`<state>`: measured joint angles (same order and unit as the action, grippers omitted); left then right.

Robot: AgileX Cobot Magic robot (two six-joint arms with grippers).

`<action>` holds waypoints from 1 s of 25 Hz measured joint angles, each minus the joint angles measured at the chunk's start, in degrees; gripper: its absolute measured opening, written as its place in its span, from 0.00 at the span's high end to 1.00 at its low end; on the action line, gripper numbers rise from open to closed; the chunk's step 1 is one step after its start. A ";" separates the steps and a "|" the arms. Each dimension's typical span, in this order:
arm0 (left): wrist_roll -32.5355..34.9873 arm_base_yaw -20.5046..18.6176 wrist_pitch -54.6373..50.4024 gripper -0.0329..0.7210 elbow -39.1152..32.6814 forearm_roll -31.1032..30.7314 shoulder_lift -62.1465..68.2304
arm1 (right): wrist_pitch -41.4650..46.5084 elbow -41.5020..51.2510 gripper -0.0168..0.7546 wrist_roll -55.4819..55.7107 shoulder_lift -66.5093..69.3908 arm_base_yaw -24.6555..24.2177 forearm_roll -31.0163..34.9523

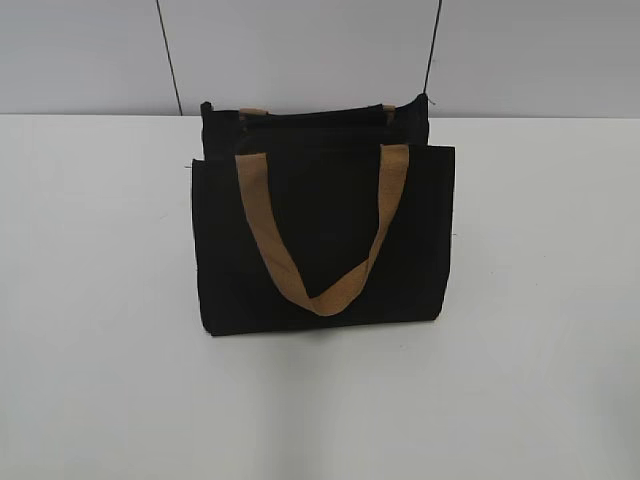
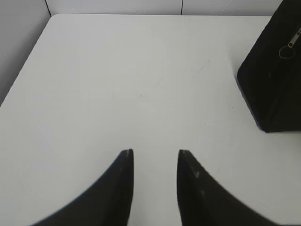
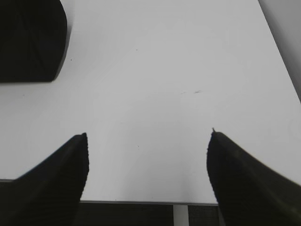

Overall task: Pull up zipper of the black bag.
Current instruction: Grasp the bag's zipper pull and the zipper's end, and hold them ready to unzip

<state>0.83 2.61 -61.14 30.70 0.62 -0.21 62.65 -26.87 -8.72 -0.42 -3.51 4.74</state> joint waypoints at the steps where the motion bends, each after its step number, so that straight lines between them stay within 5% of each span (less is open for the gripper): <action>1: 0.00 0.00 0.00 0.64 0.00 0.00 0.00 | 0.00 0.00 0.21 0.00 0.00 0.00 0.00; 8: 0.00 0.00 0.26 0.60 0.32 0.00 0.00 | 0.00 0.00 0.21 0.00 0.00 0.00 0.00; 13: 0.00 0.00 14.90 0.20 1.40 -0.62 0.00 | 0.00 0.00 0.21 0.00 0.00 0.00 0.00; 15: 0.00 0.00 23.52 0.13 0.47 -0.62 1.11 | 0.00 0.00 0.21 0.00 0.00 0.00 0.00; 25: 0.00 0.00 70.99 0.30 -11.72 -1.59 28.83 | 0.00 0.00 0.21 0.00 0.00 0.00 0.00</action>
<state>0.83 2.61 9.85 18.98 -0.98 28.62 62.65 -26.87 -8.72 -0.42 -3.51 4.74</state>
